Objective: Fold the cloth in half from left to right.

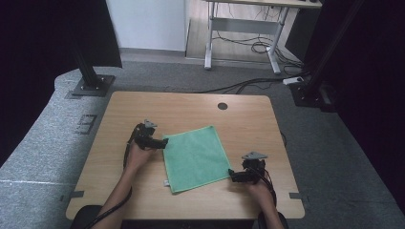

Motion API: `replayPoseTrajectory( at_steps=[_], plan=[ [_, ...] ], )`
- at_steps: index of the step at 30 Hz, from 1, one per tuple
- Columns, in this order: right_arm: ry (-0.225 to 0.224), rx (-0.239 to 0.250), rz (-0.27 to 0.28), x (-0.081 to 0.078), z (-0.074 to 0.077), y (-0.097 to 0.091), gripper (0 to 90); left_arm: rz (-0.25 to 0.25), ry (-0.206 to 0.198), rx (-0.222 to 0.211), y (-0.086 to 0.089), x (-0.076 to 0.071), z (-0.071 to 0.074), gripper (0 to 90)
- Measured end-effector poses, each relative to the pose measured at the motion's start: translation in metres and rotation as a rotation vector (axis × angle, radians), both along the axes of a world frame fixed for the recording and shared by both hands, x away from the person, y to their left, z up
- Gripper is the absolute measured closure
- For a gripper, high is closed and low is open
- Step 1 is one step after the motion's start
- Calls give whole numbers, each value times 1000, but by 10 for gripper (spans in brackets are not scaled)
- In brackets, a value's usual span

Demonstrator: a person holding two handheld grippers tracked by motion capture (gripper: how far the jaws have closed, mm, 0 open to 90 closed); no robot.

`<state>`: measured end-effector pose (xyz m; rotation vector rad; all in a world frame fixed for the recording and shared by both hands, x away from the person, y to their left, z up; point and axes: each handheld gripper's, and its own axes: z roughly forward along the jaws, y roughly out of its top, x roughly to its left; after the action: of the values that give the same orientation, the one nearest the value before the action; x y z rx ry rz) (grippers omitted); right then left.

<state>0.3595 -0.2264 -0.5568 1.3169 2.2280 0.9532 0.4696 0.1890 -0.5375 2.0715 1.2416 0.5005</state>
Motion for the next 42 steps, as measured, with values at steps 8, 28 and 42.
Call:
replayPoseTrajectory(
  at_steps=[8, 28, 42],
  plan=[
    [0, 0, 3, 0, 0, 0, 0, 35, 22, 45, -2, 7, -10, 0],
    [0, 0, 4, 0, 0, 0, 0, 84, 53, 23, 11, 19, -11, 0],
    [28, -8, 51, 1, 5, 7, 13, 72, 50, 23, 11, 18, -11, 16]
  ],
)
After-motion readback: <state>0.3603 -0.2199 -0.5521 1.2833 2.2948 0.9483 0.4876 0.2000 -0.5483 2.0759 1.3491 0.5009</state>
